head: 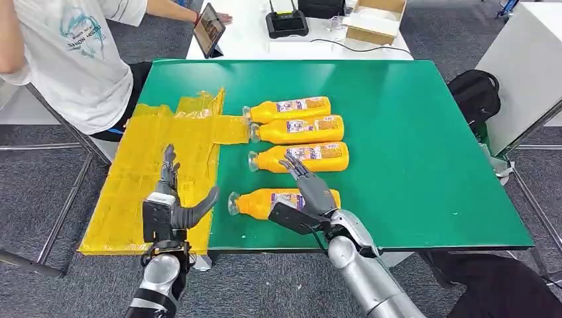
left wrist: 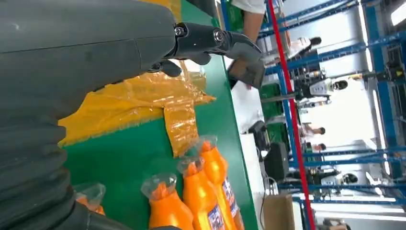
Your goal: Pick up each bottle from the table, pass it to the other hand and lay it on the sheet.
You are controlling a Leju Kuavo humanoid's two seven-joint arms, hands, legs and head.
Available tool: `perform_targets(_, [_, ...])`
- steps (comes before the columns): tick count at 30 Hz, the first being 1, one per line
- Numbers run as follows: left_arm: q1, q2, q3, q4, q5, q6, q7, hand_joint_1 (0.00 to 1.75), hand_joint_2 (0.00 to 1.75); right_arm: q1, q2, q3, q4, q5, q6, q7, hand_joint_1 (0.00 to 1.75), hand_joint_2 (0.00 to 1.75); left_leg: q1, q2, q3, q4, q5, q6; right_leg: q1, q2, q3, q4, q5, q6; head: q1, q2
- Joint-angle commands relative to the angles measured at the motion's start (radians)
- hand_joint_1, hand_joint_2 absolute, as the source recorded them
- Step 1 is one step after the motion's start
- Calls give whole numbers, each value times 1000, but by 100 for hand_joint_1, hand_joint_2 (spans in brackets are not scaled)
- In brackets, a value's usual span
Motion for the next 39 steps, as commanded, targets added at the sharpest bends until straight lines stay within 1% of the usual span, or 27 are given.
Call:
perform_targets(1, [-26, 8, -3, 43, -4, -7, 0, 0, 175, -42, -32, 39, 68, -4, -8, -5, 0, 175, 0, 1, 2, 0, 0, 1, 1, 0, 2, -1, 0, -2, 0, 0])
perform_targets(2, [-26, 8, -3, 43, -4, -7, 0, 0, 175, -42, -32, 39, 68, -4, -8, -5, 0, 175, 0, 2, 5, -1, -1, 2, 1, 0, 5, -1, -1, -4, 0, 0])
perform_targets(3, [-25, 8, -3, 43, -4, -6, 0, 0, 175, -40, -34, 38, 68, -4, -9, -5, 0, 175, 0, 1, 3, -1, -1, 1, 1, 0, 3, -1, 0, -2, 0, 0])
perform_targets(7, [-27, 9, -2, 46, -4, -7, -1, 0, 175, -38, -33, 39, 67, -4, -8, -6, 0, 175, 0, 1, 3, -1, -1, 1, 1, 0, 3, -1, -1, -2, 0, 0])
perform_targets(11, [-31, 7, 2, 55, -4, -8, -4, 0, 175, -42, -39, 61, 83, -11, 29, -8, 0, 175, 0, 1, 3, -1, -1, 1, 0, 0, 2, -1, 0, -2, 0, 0])
perform_targets(12, [-30, 7, 6, 55, -3, -5, -4, 0, 175, -47, -42, 71, 104, 2, 42, 32, 0, 175, 0, 1, 4, -1, -1, 1, 1, 0, 4, -1, -1, -3, 0, 0])
perform_targets(13, [-27, 8, 8, 52, -4, -3, -3, 0, 175, -49, -45, 78, 112, 16, 39, 52, 0, 175, 0, 1, 3, -1, -1, 1, 0, 0, 2, -1, 0, -2, 0, 0])
perform_targets(15, [-25, 9, 10, 50, -4, -5, -2, 0, 175, -52, -45, 78, 132, 15, 41, 65, 0, 175, 0, 2, 6, -1, -1, 2, 1, 0, 5, -2, -1, -3, 0, 0])
perform_targets(16, [-25, 9, 11, 52, -4, -5, 0, 0, 175, -58, -47, 78, 147, 21, 36, 82, 0, 175, 0, 1, 3, -1, -1, 1, 0, 0, 3, -1, 0, -2, 0, 0])
perform_targets(18, [-27, 9, 11, 55, -3, -7, 2, 0, 175, -73, -51, 73, 179, 26, 30, 102, 0, 175, 0, 2, 7, -1, -2, 2, 1, 1, 6, -2, -1, -4, 0, 0])
perform_targets(21, [-26, 8, 11, 56, -4, -5, 7, 0, 175, -86, -55, 60, 209, 44, 11, 129, 0, 175, 0, 2, 3, -1, -1, 1, 1, 1, 3, -1, 0, -2, 0, 0])
perform_targets(24, [-25, 8, 11, 55, -5, -4, 11, 0, 175, -97, -60, 52, 232, 64, 12, 155, 0, 175, 0, 2, 5, -1, -1, 2, 1, 0, 5, -1, -1, -3, 0, 0])
perform_targets(29, [-25, 8, 11, 55, -5, -4, 11, 0, 175, -97, -60, 52, 232, 64, 12, 155, 0, 175, 0, 1, 3, -1, -1, 1, 0, 0, 2, -1, 0, -2, 0, 0])
perform_targets(30, [-25, 8, 11, 55, -5, -4, 11, 0, 175, -97, -60, 52, 232, 64, 12, 155, 0, 175, 0, 1, 4, -1, -1, 1, 1, 0, 4, -1, -1, -3, 0, 0])
perform_targets(36, [-25, 8, 11, 55, -5, -4, 11, 0, 175, -97, -60, 52, 232, 64, 12, 155, 0, 175, 0, 1, 4, -1, -1, 1, 1, 0, 4, -1, 0, -3, 0, 0])
perform_targets(39, [-20, 8, 15, 51, -7, -1, 15, 0, 175, -92, -65, 43, 225, 89, -7, 189, 0, 175, 0, 1, 5, -1, -1, 2, 1, 0, 5, -1, -1, -3, 0, 0])
